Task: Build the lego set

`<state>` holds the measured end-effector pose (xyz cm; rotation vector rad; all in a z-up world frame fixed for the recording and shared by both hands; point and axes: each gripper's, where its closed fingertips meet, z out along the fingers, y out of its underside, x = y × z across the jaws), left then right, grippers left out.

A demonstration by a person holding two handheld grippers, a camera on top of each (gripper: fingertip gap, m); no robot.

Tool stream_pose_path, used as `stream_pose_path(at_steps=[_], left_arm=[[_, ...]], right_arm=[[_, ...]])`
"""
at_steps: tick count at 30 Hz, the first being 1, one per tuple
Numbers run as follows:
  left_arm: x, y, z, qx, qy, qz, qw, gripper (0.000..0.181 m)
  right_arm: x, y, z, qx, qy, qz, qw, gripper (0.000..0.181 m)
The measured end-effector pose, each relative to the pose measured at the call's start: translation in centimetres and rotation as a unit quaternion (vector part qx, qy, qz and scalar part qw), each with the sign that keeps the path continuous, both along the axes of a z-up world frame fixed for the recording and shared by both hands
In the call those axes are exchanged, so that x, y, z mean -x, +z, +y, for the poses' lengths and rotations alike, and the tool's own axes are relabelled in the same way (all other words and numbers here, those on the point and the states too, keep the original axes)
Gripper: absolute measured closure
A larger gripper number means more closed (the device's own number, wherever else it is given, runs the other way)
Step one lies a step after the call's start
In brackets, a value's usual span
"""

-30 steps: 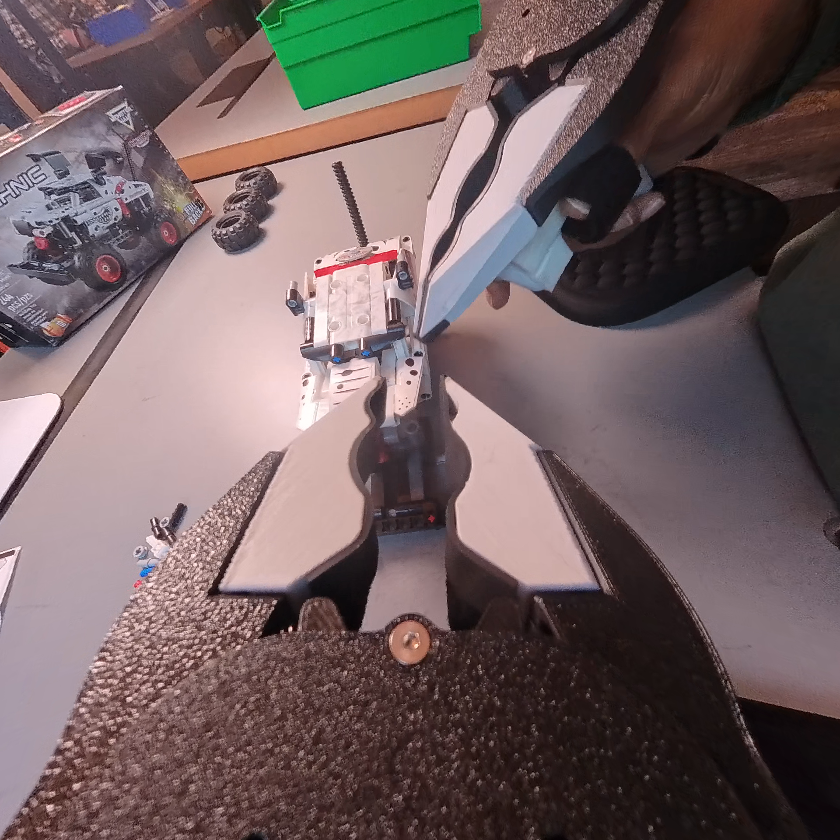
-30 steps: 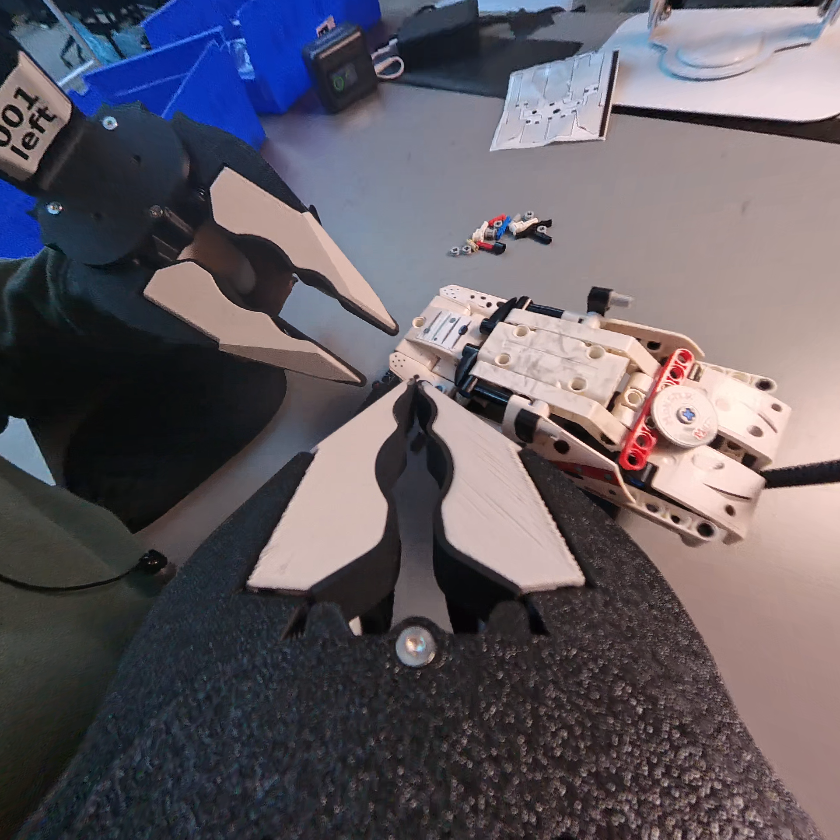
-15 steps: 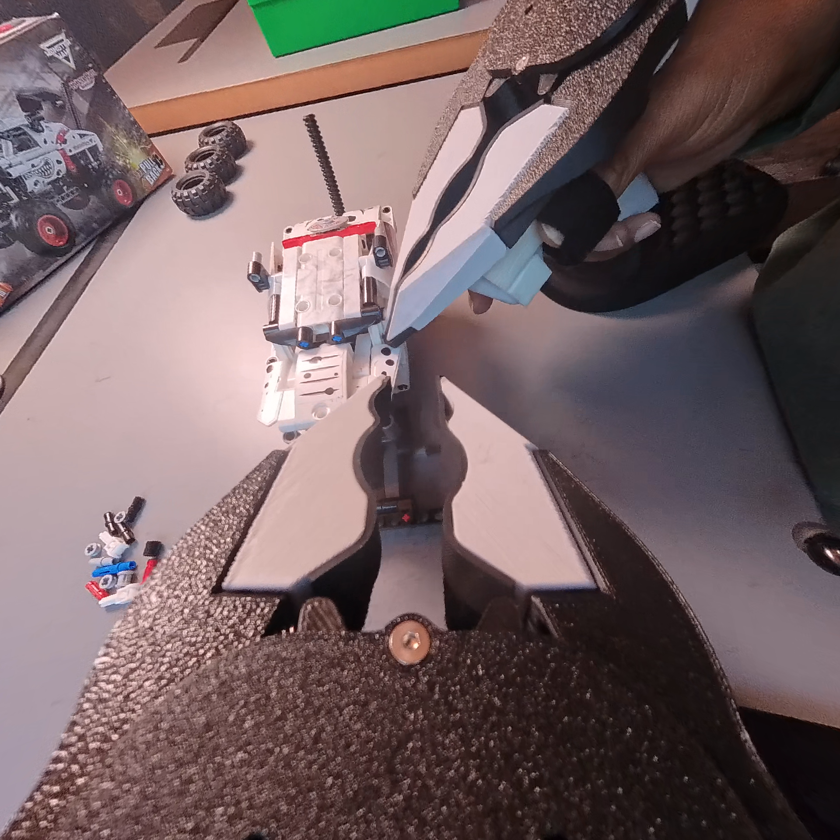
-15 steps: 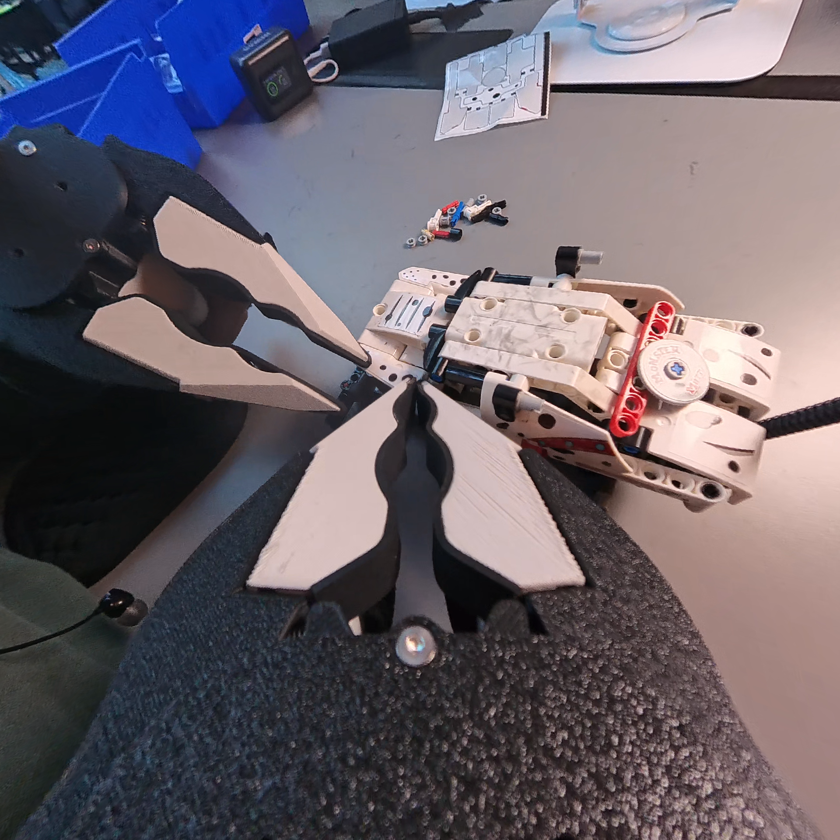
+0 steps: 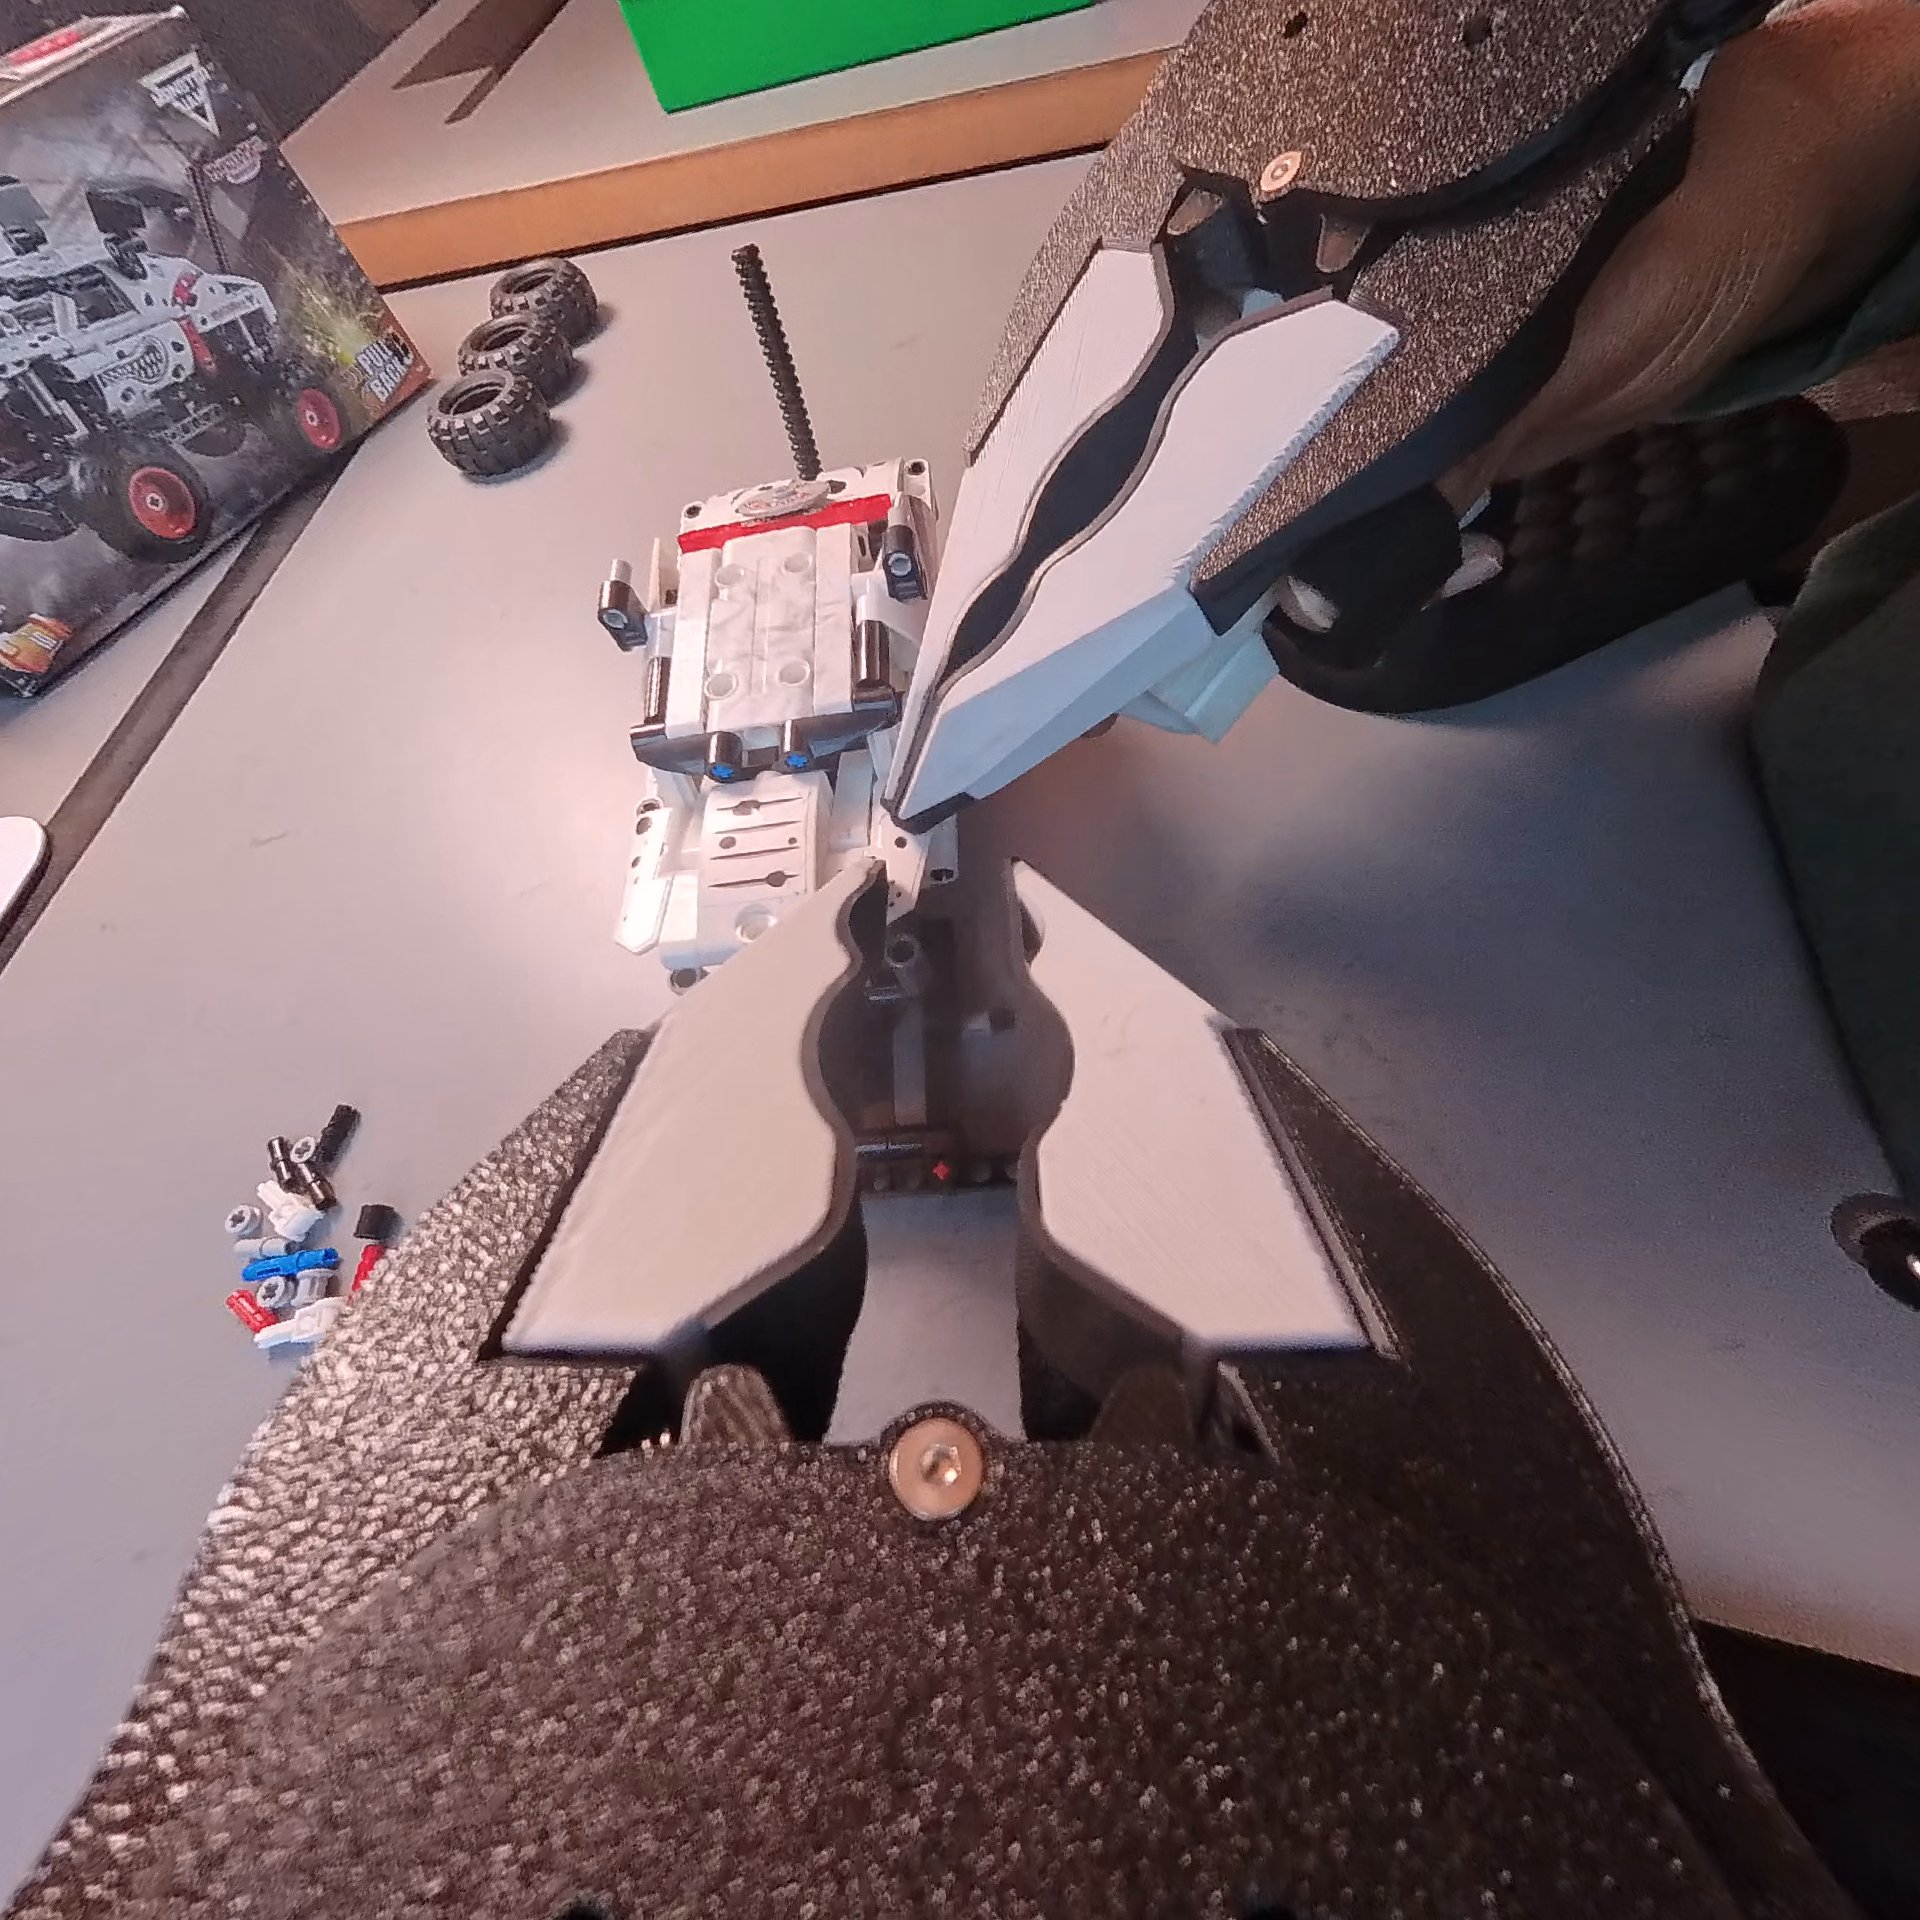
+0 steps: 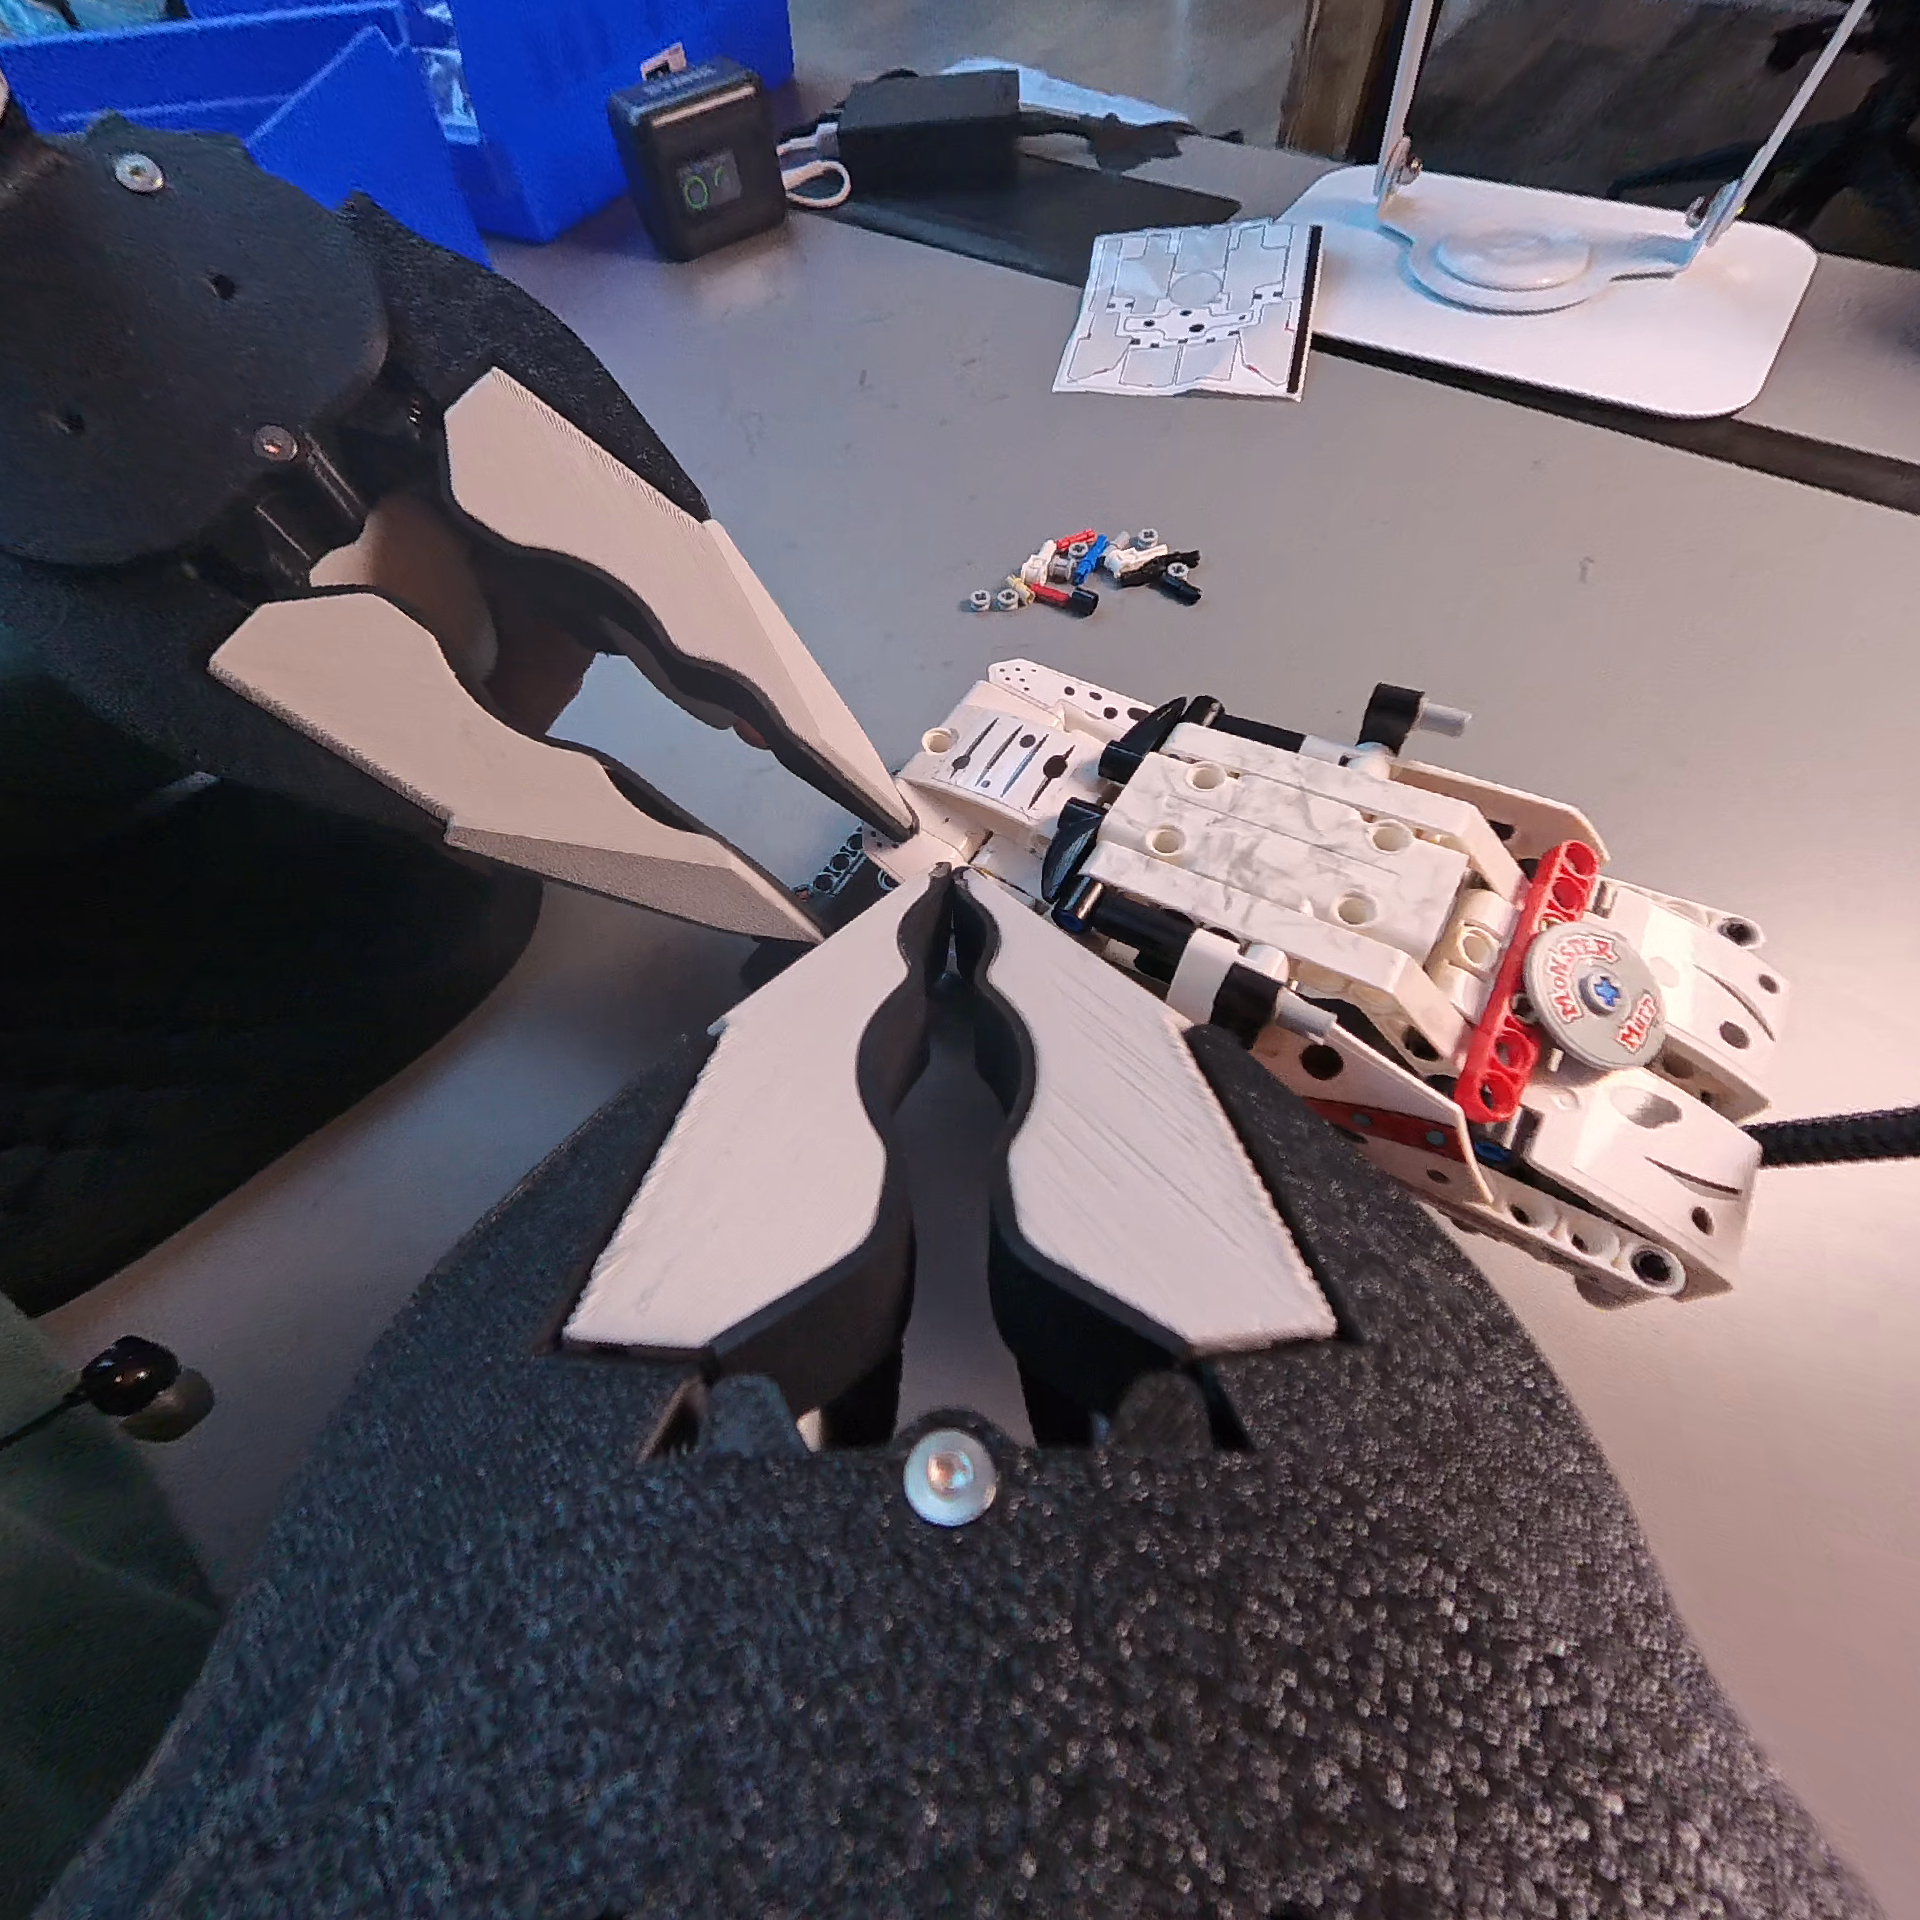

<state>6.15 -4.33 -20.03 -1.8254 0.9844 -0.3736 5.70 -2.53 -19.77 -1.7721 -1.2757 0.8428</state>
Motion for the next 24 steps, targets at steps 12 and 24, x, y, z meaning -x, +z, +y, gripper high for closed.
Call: stream_pose_path(at_steps=[12,24], left_arm=[[0.2,0.0,0.0,-0.007,0.004,0.003,1.000,0.165],[0.6,-0.1,0.3,-0.026,0.019,0.021,0.999,0.165]], right_arm=[[-1.1,-0.3,0.1,-0.063,0.009,-0.038,0.997,0.181],[0.2,-0.1,-0.5,-0.047,0.017,-0.026,0.998,0.181]])
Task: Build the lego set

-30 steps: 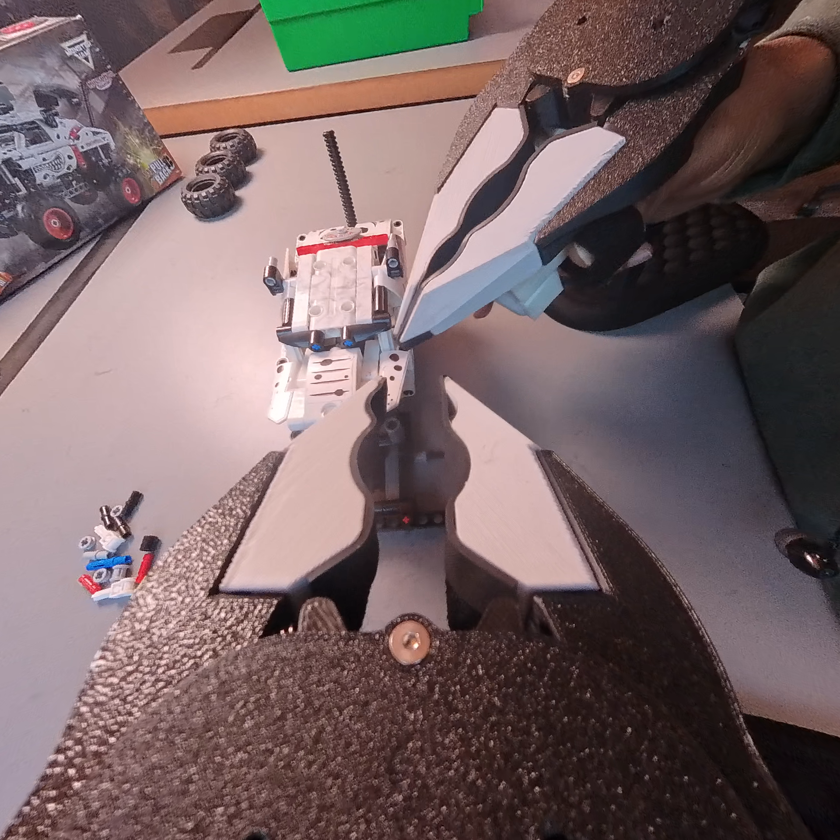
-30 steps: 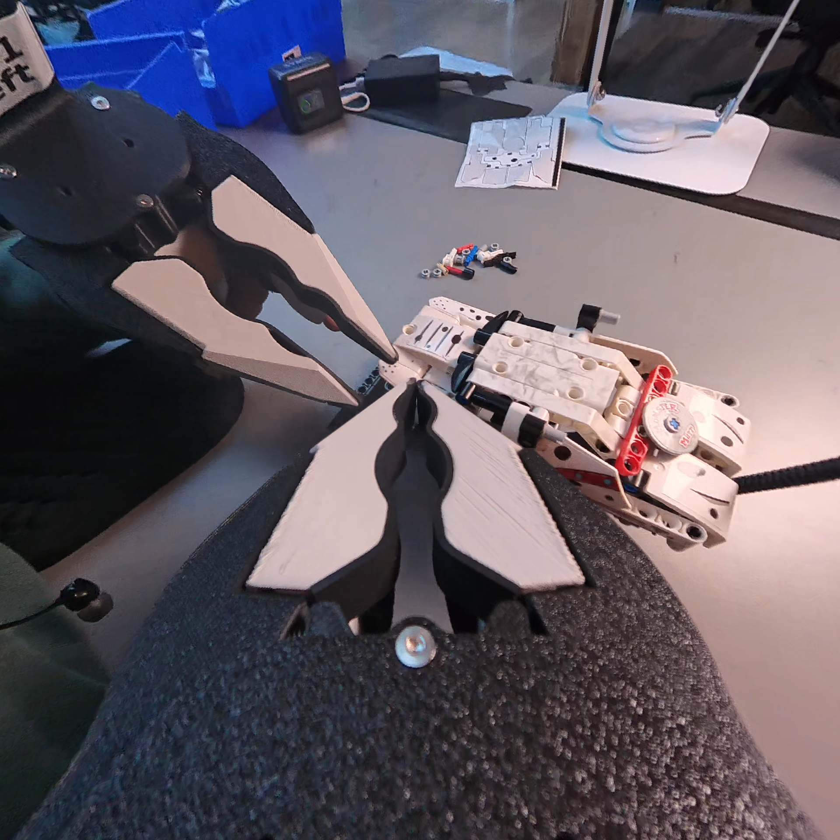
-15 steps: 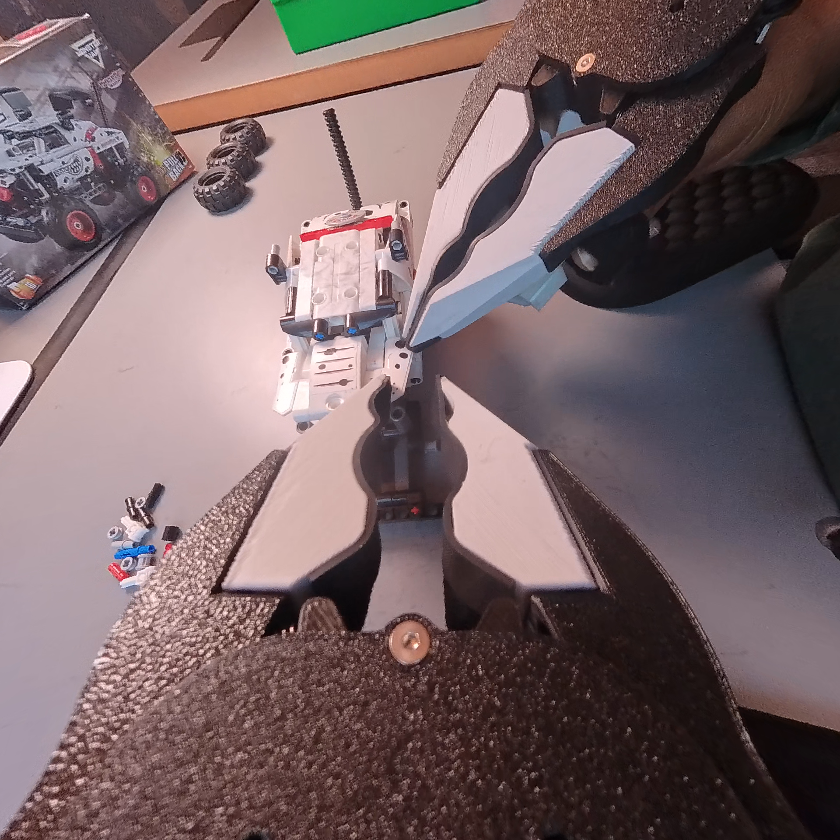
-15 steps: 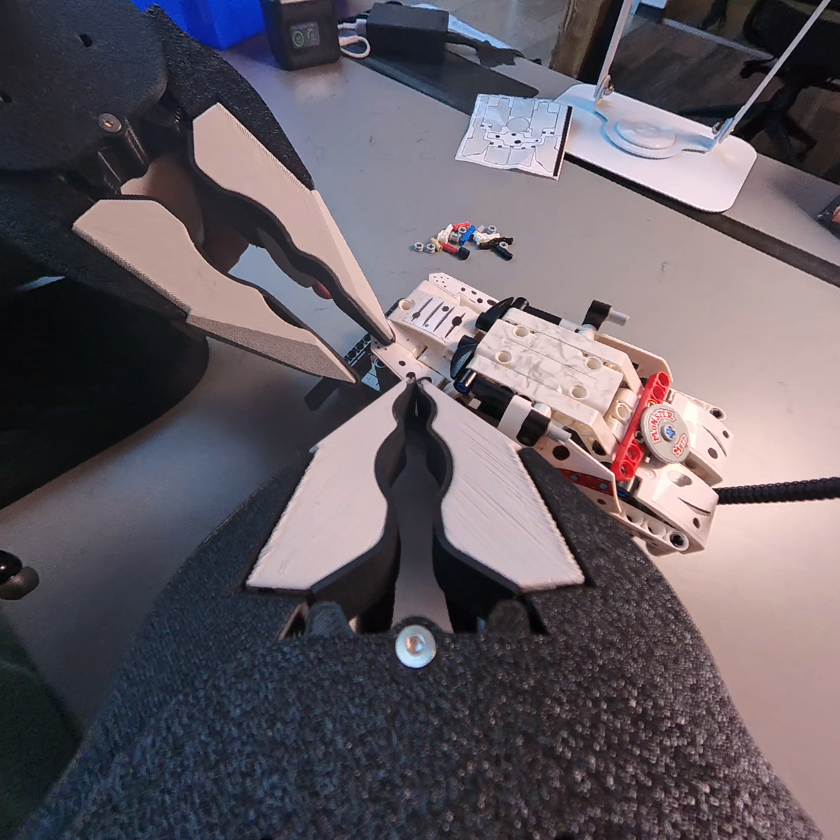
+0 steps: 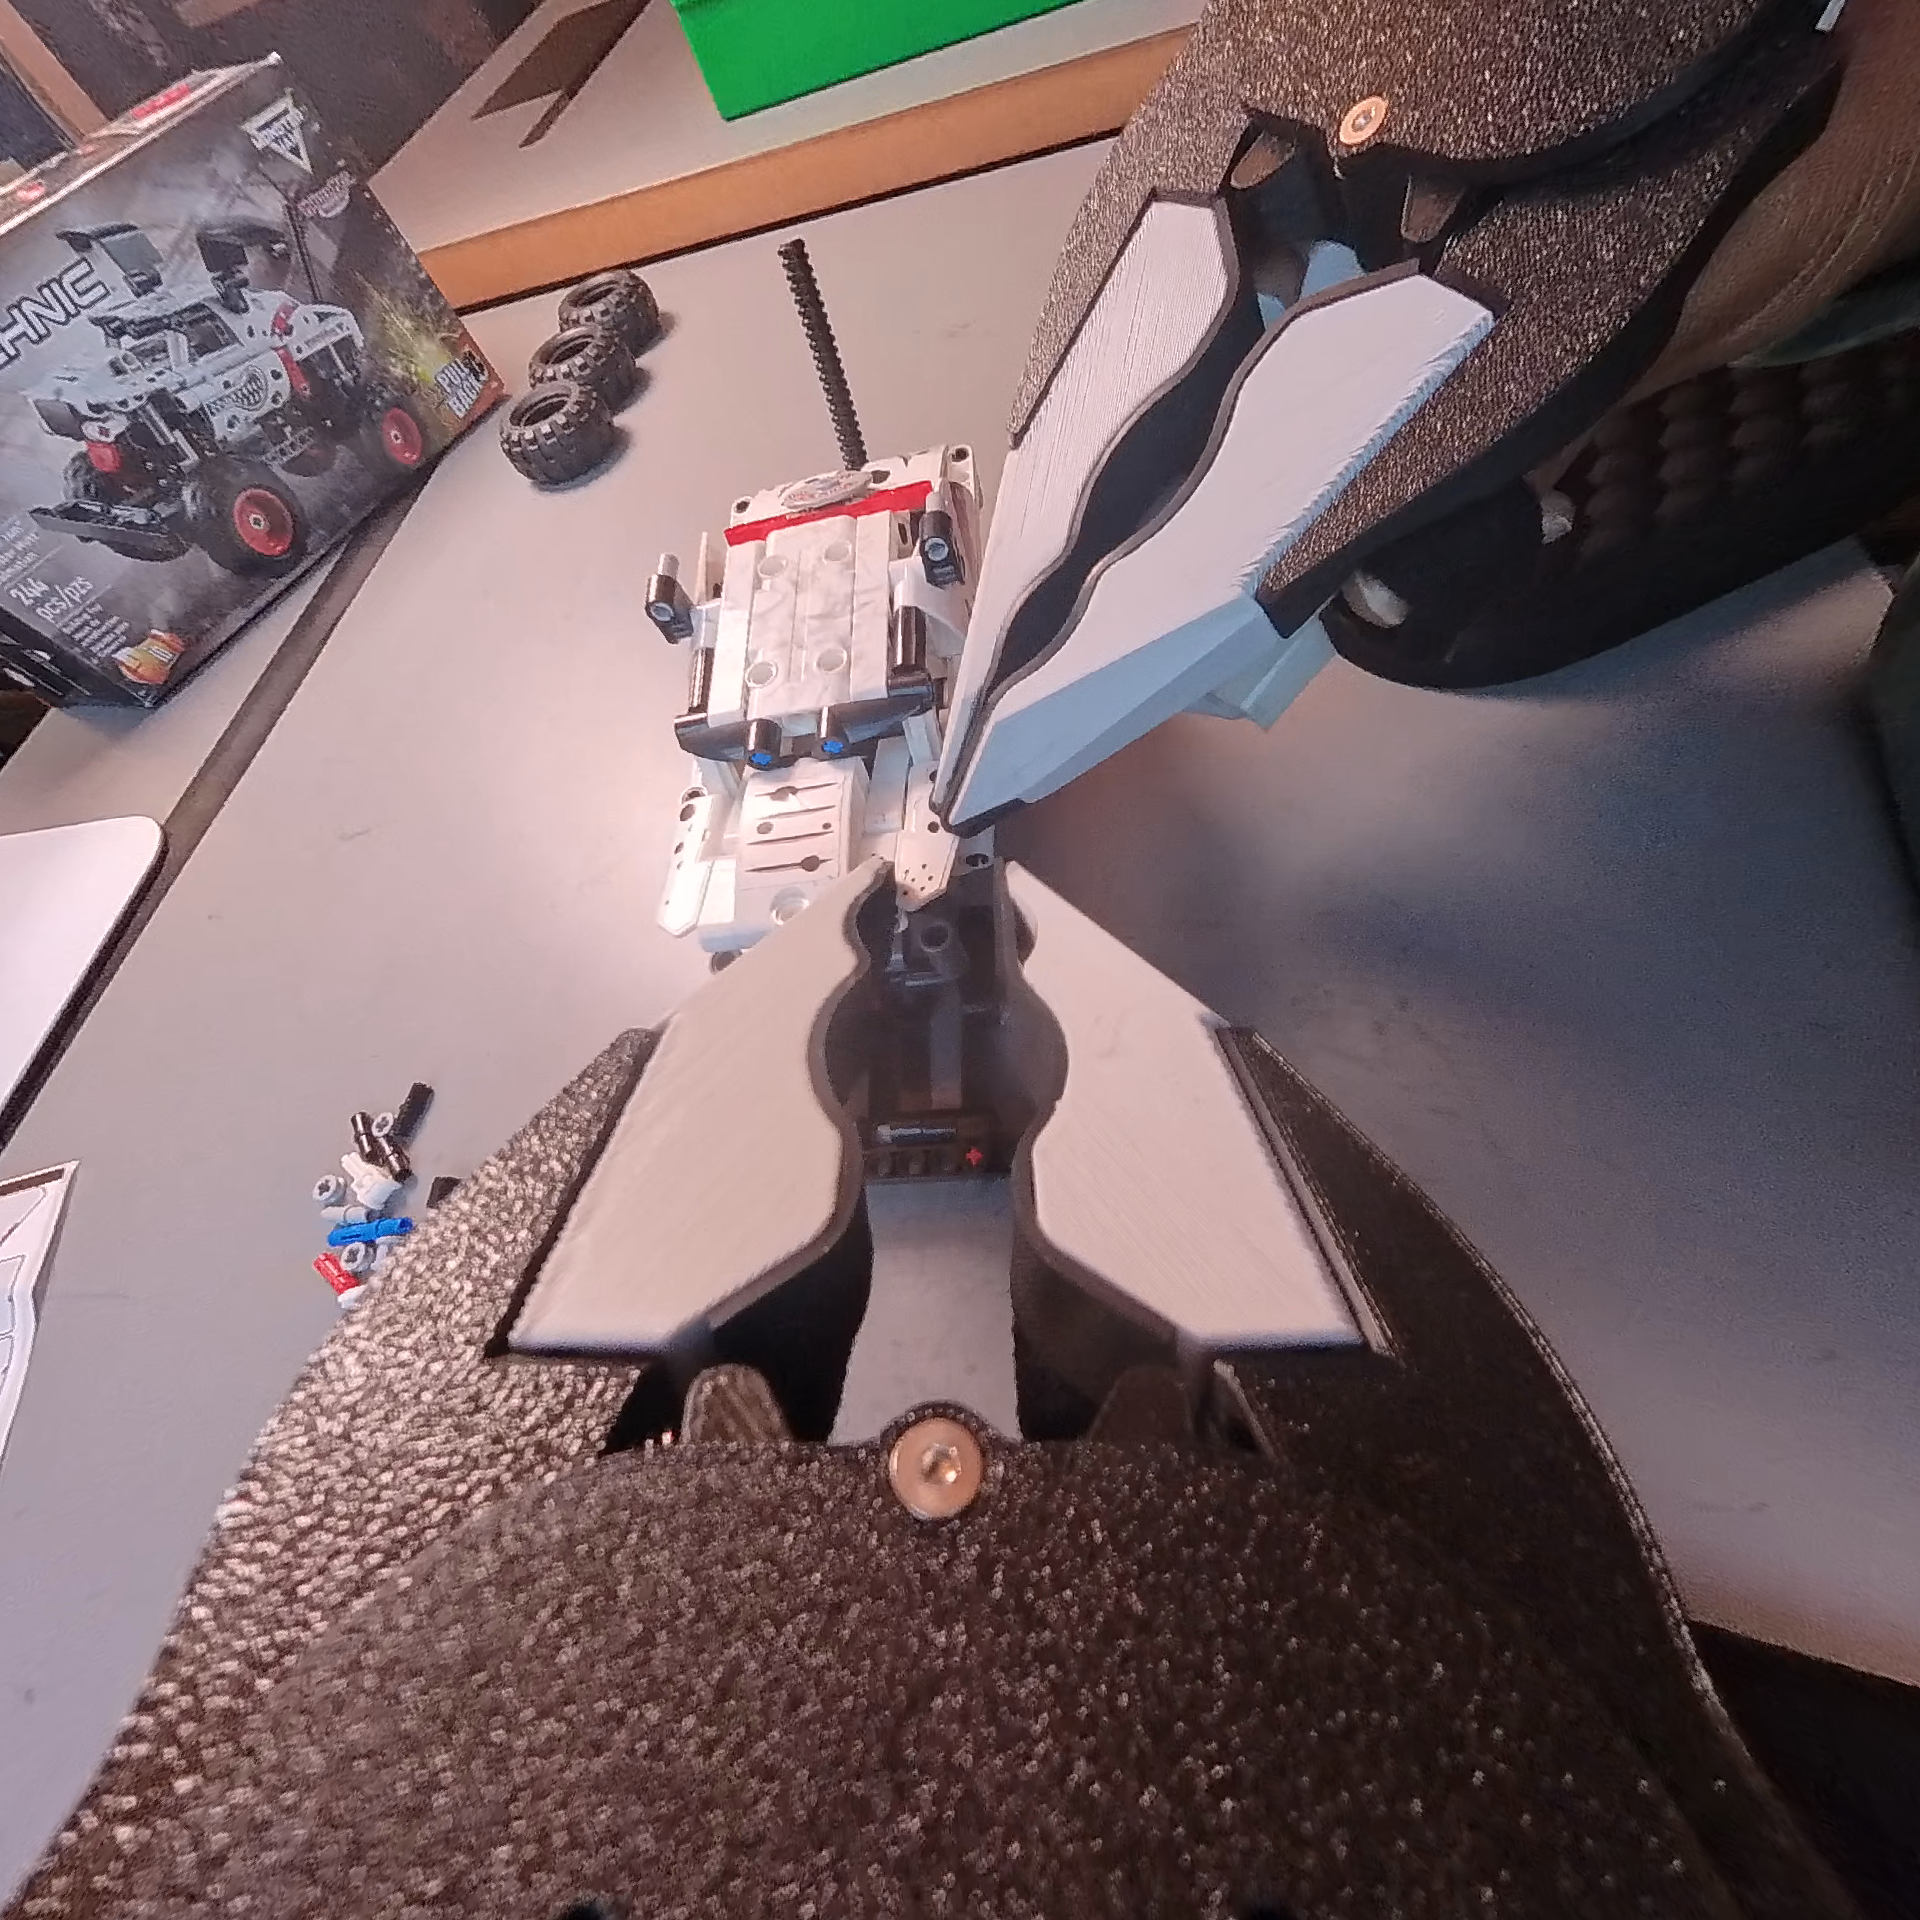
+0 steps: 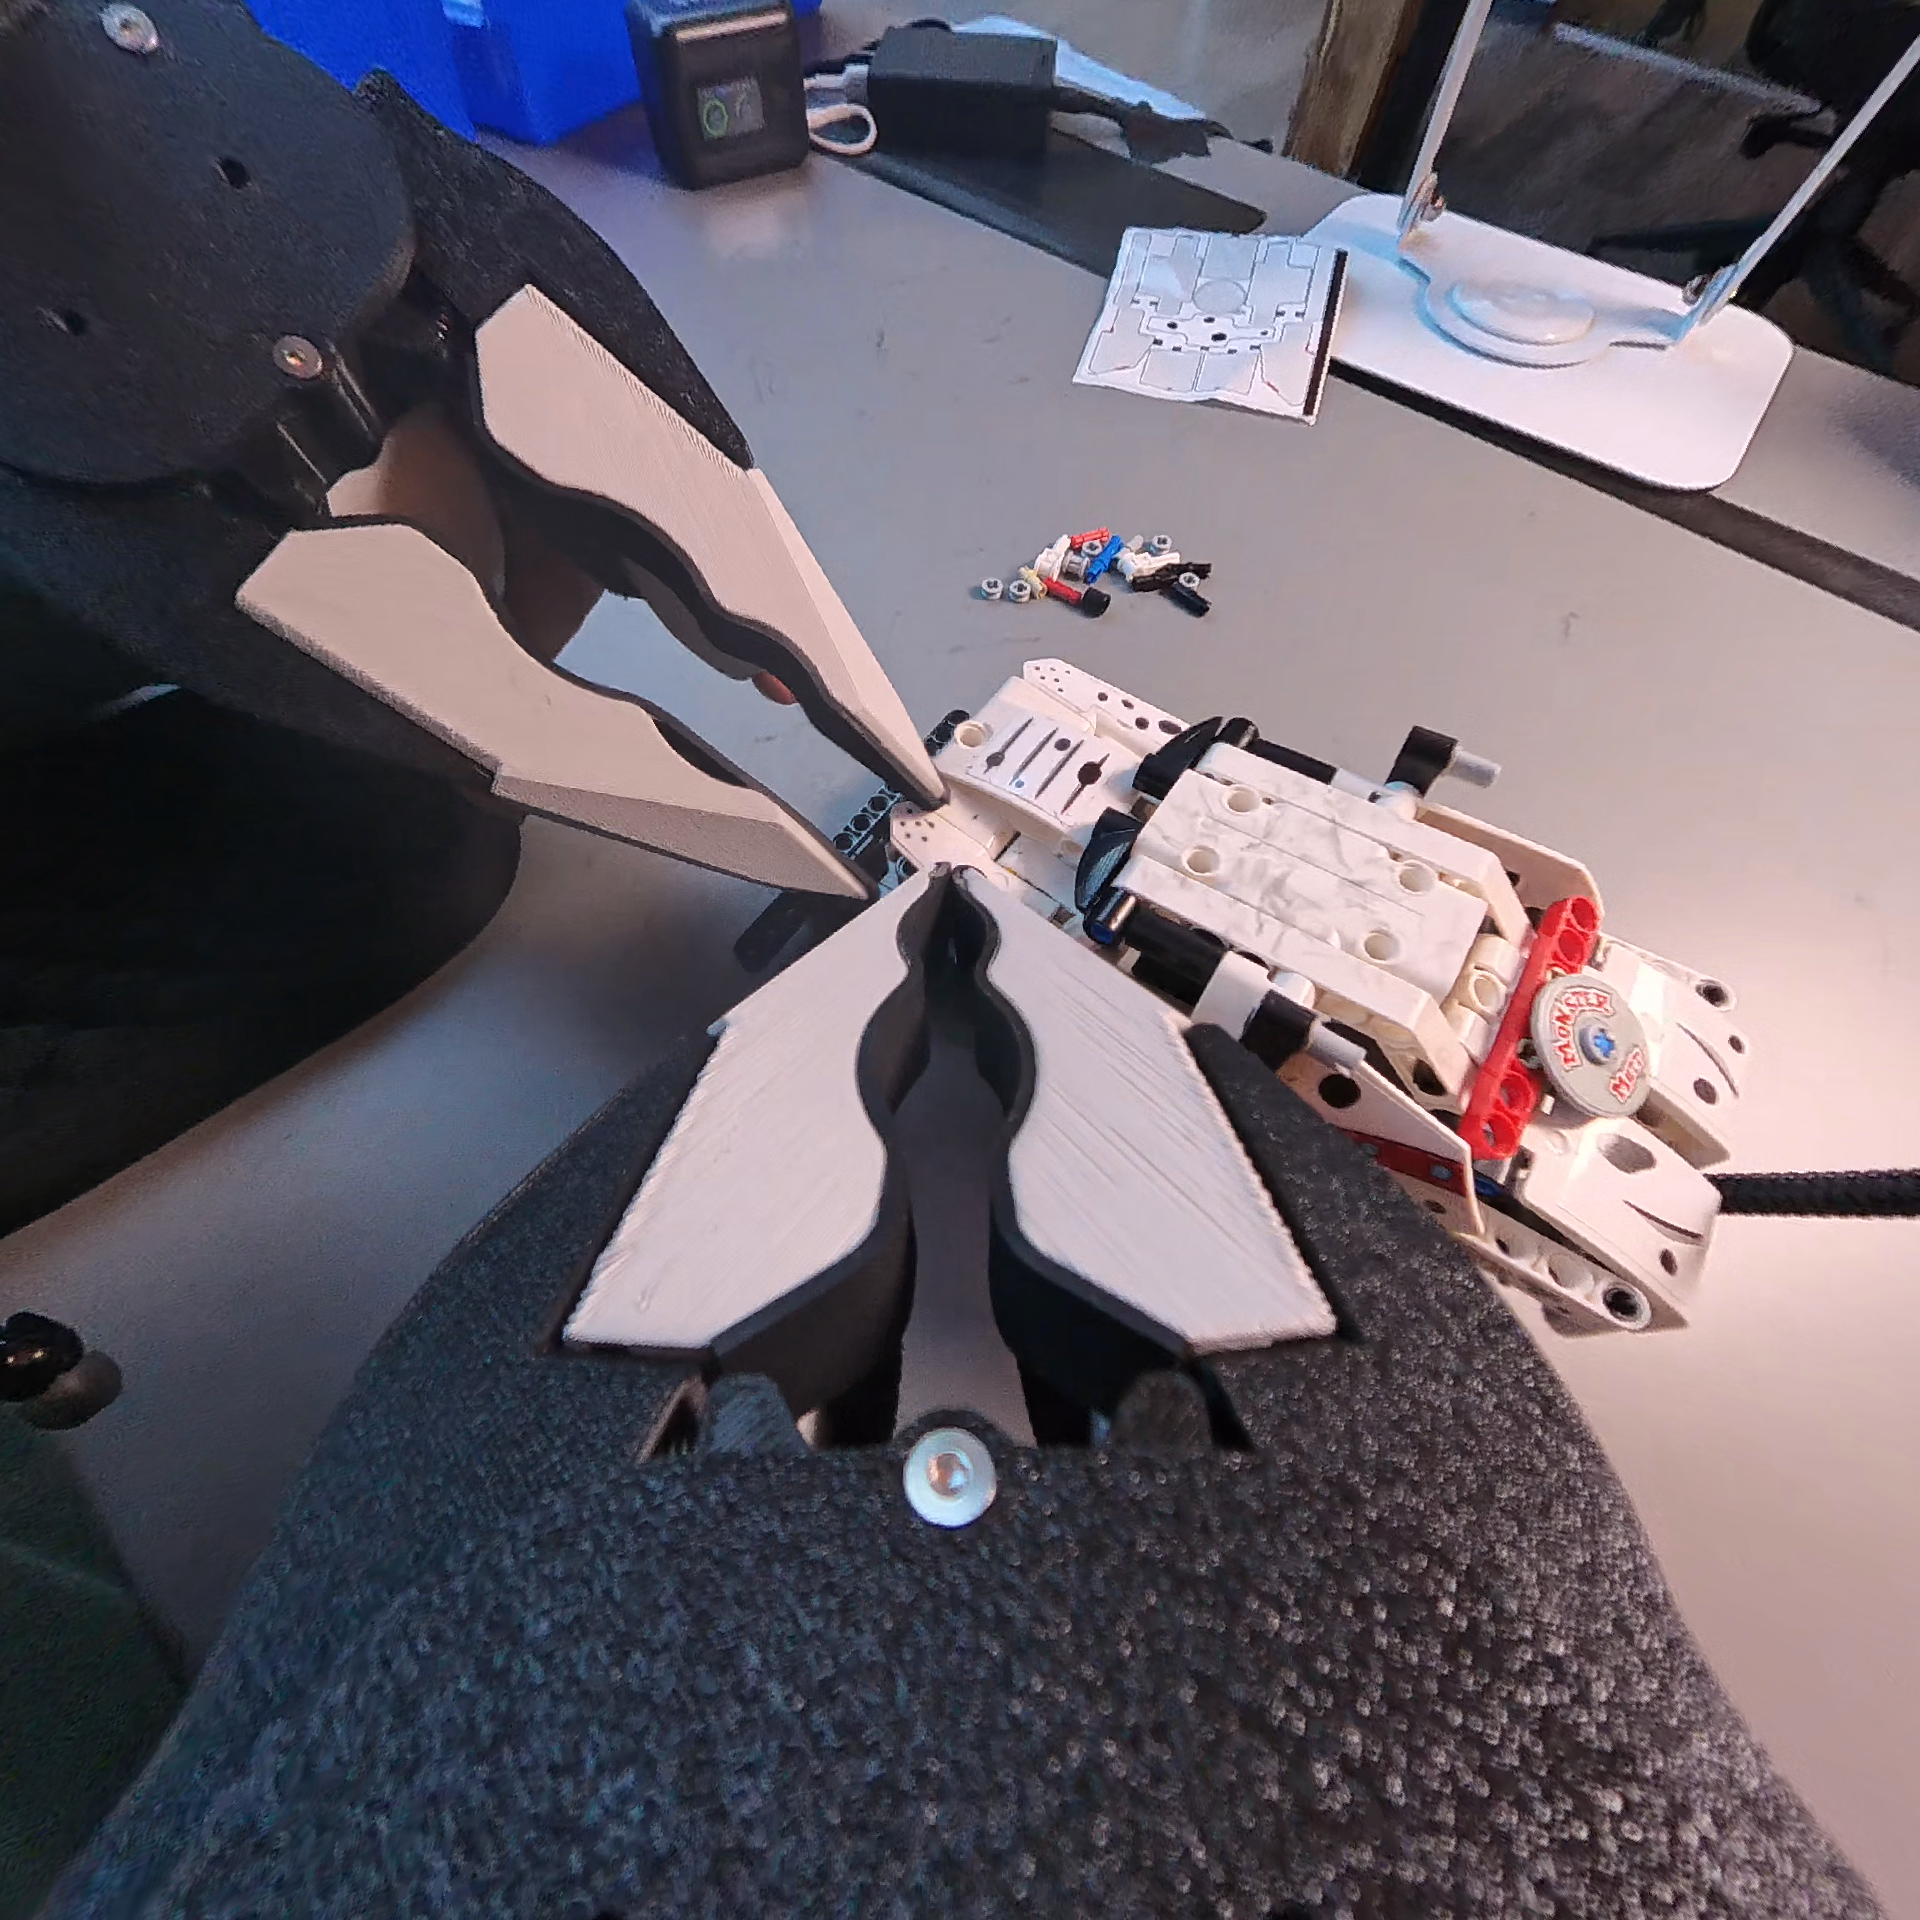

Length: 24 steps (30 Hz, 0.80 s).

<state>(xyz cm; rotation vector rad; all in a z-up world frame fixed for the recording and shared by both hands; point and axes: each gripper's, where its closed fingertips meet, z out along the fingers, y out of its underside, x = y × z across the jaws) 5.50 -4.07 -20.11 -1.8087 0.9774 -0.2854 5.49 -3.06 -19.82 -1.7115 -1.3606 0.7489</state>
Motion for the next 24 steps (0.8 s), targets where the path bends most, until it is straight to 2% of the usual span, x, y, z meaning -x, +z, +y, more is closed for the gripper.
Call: stream_pose_path(at_steps=[12,14,17,21,24], left_arm=[[0.1,0.1,0.2,-0.023,0.009,0.017,1.000,0.174],[0.2,0.3,0.1,-0.057,0.001,0.039,0.998,0.171],[0.2,0.4,0.1,-0.128,-0.024,0.088,0.988,0.166],[0.4,-0.4,0.6,-0.224,-0.044,0.209,0.951,0.164],[0.1,-0.3,0.7,-0.259,-0.046,0.246,0.933,0.170]], right_arm=[[-1.9,0.3,0.5,0.014,-0.010,-0.001,1.000,0.181],[-2.3,0.9,0.5,-0.027,0.005,0.004,1.000,0.181],[-2.4,1.1,0.5,-0.125,0.044,-0.012,0.991,0.170],[-1.9,0.3,0.3,-0.242,0.097,-0.034,0.965,0.161],[-1.4,0.5,0.2,-0.300,0.118,-0.038,0.946,0.161]])
